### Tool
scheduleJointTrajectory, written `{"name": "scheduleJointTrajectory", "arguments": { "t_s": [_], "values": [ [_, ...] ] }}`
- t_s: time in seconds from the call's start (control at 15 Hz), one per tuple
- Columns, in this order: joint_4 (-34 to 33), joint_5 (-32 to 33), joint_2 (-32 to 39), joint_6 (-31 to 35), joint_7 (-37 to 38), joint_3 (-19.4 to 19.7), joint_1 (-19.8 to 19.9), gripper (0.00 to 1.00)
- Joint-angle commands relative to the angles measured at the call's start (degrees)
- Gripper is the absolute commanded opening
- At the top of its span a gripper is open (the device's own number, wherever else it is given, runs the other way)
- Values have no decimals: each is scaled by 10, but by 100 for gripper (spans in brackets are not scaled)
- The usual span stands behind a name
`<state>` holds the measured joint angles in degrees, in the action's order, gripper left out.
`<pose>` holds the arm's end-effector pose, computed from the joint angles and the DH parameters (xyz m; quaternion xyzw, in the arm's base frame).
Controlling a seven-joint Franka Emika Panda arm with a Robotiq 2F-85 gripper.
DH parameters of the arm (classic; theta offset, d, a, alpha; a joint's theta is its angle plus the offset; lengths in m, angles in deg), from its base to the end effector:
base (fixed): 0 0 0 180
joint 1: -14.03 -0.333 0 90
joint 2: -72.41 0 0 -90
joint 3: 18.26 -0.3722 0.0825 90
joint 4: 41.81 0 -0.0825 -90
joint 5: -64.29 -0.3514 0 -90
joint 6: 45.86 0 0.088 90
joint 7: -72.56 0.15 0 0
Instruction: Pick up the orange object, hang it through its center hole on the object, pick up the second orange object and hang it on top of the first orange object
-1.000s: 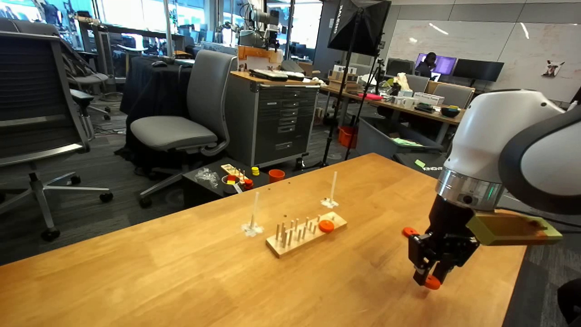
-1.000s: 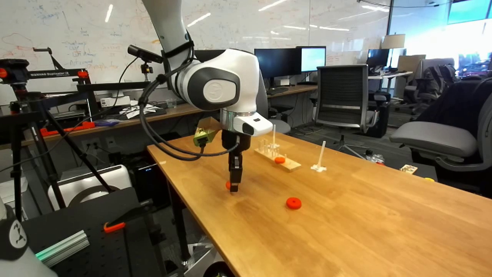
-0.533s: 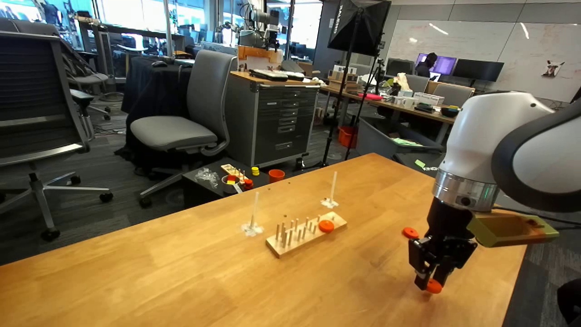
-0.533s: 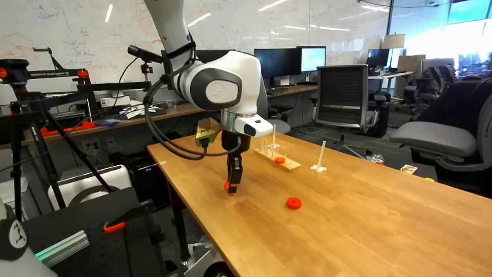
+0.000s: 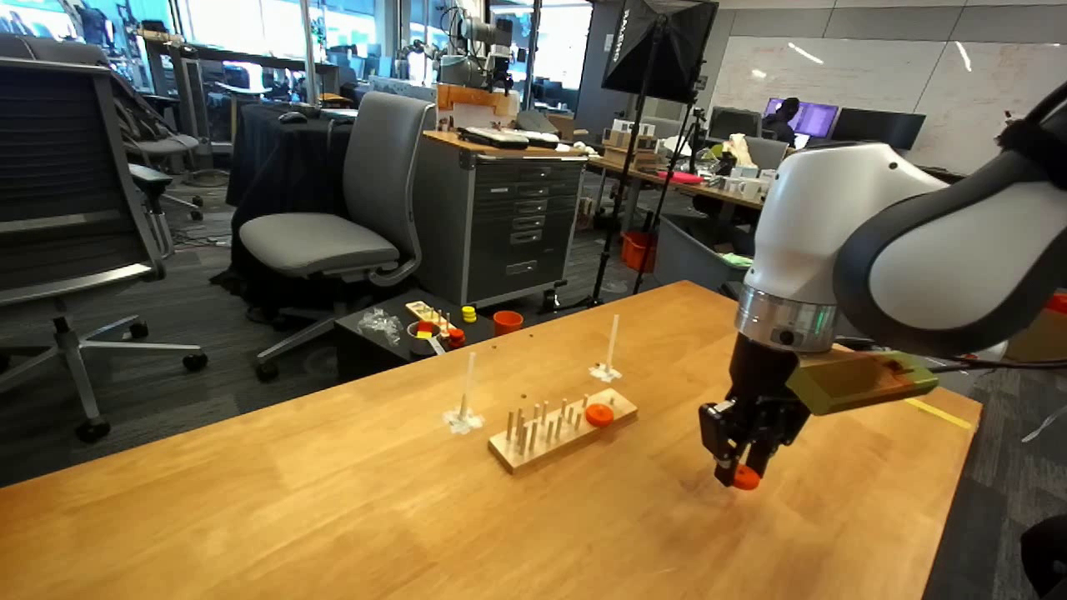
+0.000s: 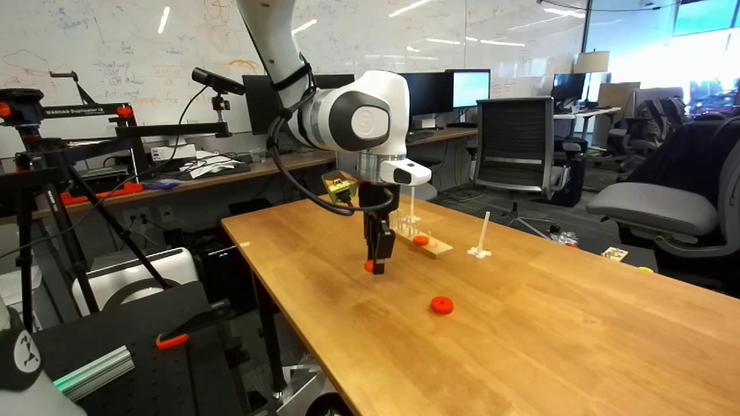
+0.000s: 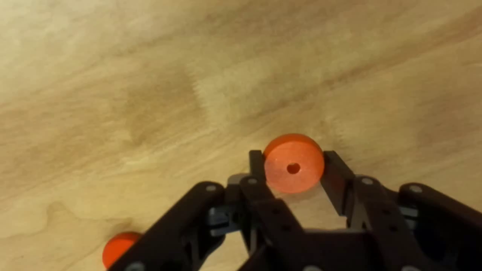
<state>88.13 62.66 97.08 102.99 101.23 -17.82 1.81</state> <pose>0.5169 0.1078 0.1966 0.9860 -0.1588 -0.0489 0.0126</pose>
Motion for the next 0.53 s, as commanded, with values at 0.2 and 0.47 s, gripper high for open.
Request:
{"name": "scheduleJointTrajectory", "arguments": {
  "t_s": [0.2, 0.47],
  "values": [
    [-170, 14, 96, -36, 59, 29, -34, 18],
    [-251, 13, 134, -61, 73, 29, -38, 18]
  ]
}}
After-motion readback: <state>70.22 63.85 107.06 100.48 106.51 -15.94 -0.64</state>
